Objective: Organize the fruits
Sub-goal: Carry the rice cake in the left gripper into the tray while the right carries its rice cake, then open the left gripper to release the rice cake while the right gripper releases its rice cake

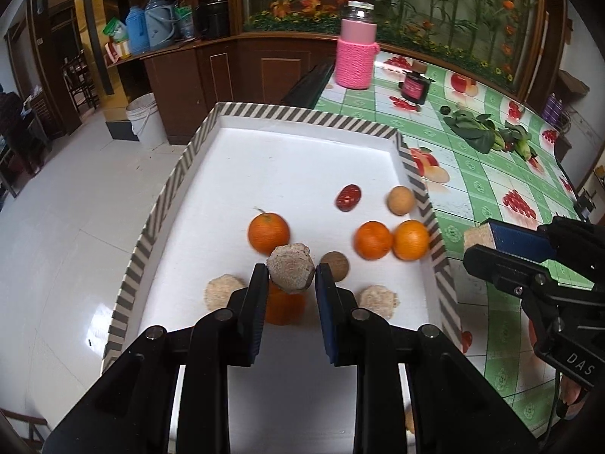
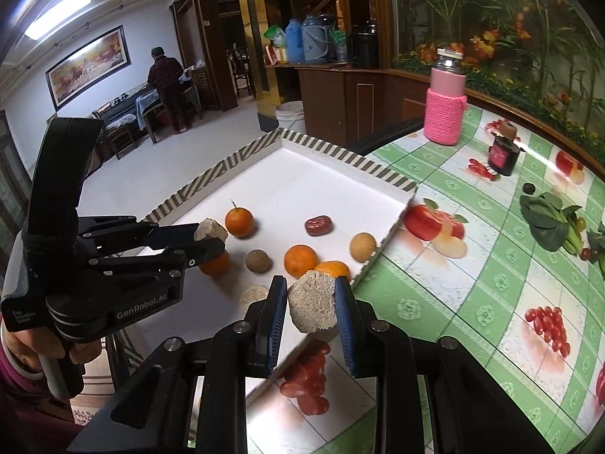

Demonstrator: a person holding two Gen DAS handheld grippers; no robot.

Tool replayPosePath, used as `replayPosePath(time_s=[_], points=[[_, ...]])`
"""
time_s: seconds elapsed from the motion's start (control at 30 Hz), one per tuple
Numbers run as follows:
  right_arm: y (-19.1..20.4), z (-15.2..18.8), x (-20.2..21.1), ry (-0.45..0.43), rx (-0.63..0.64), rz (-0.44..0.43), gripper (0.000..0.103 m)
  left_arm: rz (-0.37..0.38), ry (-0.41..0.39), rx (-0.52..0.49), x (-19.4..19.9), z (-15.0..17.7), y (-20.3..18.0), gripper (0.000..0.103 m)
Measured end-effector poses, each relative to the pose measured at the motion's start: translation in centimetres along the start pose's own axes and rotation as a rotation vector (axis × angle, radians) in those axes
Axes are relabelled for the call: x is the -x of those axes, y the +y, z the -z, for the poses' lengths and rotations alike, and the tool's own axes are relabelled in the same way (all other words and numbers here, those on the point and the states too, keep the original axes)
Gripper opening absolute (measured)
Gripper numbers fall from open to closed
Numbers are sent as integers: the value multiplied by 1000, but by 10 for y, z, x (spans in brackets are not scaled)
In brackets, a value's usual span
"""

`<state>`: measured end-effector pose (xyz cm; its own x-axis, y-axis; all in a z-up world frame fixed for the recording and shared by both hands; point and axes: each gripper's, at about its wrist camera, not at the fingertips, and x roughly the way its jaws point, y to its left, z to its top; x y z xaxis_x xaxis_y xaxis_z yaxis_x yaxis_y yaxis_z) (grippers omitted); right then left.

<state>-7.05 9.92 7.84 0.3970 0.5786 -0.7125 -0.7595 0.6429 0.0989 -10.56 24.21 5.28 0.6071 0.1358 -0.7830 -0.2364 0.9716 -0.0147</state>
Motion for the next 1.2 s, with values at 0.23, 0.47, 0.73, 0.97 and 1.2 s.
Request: replayPosePath(time_s=[0.23,0.47,0.73,0.97,1.2], points=[[9,0,-12,26,18,-22,26,9,18,19,0,5,13,23],[11,-1,-26,51,22,-37,26,31,44,19,1,17,16,23],[19,-26,-49,39,43,-62,26,70,55,15,5,25,10,23],[23,-42,-90,81,61,-92,26,93,83,-4,-2,30,4,22],[20,-49,-115,118,61,-92,26,81,96,8,-13,30,9,22]])
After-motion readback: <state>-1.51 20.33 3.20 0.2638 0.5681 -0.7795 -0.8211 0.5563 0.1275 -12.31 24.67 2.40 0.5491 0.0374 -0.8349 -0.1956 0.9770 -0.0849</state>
